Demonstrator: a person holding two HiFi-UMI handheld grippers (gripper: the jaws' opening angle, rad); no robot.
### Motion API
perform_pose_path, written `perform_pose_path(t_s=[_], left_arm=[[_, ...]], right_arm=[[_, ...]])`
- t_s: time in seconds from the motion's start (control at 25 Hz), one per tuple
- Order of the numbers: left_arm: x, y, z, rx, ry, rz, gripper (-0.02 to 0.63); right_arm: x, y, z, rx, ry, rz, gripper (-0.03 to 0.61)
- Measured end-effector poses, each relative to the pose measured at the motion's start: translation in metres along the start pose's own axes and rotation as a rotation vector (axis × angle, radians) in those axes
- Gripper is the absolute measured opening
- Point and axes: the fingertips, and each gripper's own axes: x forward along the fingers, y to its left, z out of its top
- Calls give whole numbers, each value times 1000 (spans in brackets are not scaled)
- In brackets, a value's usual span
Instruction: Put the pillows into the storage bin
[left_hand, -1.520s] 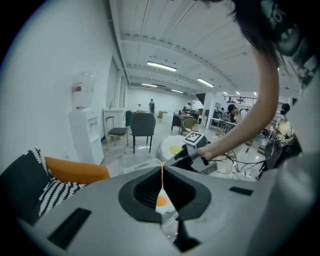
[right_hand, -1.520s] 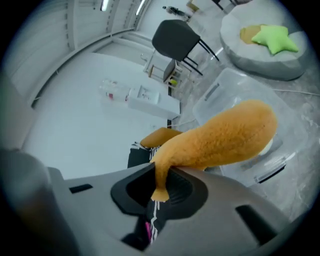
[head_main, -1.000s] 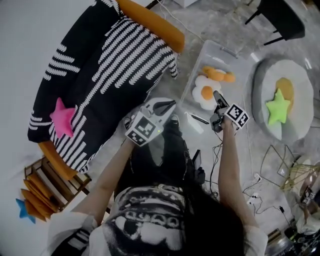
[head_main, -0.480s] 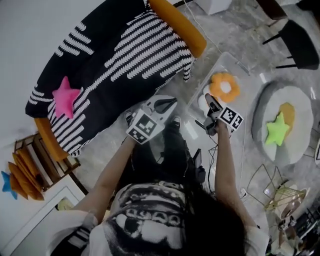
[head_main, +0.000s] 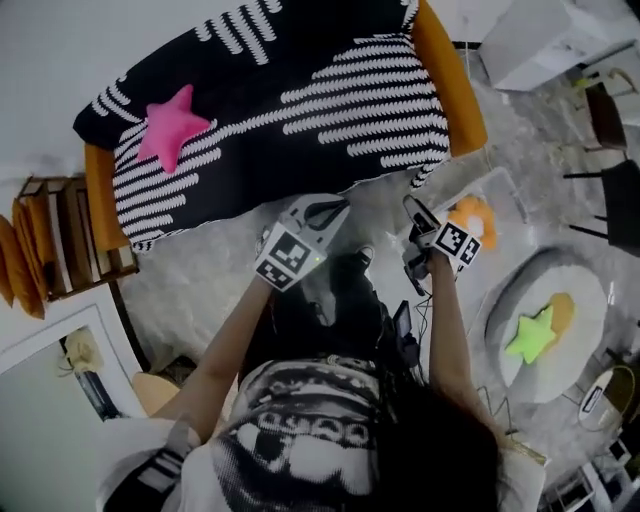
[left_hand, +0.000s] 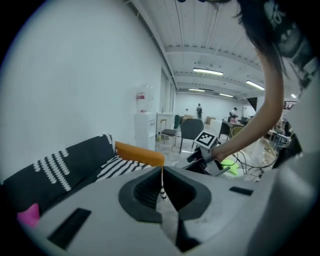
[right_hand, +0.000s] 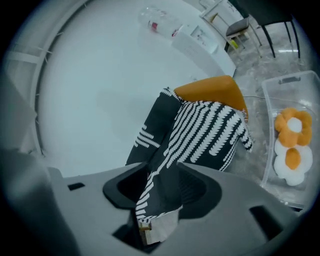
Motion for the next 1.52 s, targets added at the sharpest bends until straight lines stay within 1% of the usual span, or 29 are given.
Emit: perform_pose_path(t_s=[0.2, 0.36, 0.48, 0.68, 0.84, 0.96, 1.08, 1.24, 1.36, 1.52], left_arm=[[-79, 64, -38, -93, -16, 132, 6], [-147, 112, -75, -139, -24, 222, 6], [-203, 143, -106, -176, -34, 286, 6], [-302, 191, -167, -216, -25, 364, 6], [-372, 224, -205, -256, -34, 438, 6], [-416, 244, -229, -291, -44, 499, 6], [-450, 257, -247, -324, -61, 549, 6], [-480, 272, -269, -379, -74, 607, 6], [-490, 284, -286, -428, -75, 651, 6], [-489, 299, -299, -475, -66, 690, 6]], right_arm=[[67, 73, -44, -66, 103, 48, 179], [124, 130, -92, -107, 174, 83, 179], [165, 173, -139, -134, 233, 105, 179], [233, 249, -228, -156, 304, 154, 179], [282, 298, -290, -179, 368, 186, 181], [314, 328, -329, -200, 416, 206, 181], [338, 352, -354, -226, 452, 219, 181], [364, 379, -378, -240, 487, 231, 180], [383, 390, -392, -246, 530, 239, 181], [412, 391, -401, -274, 603, 239, 181]])
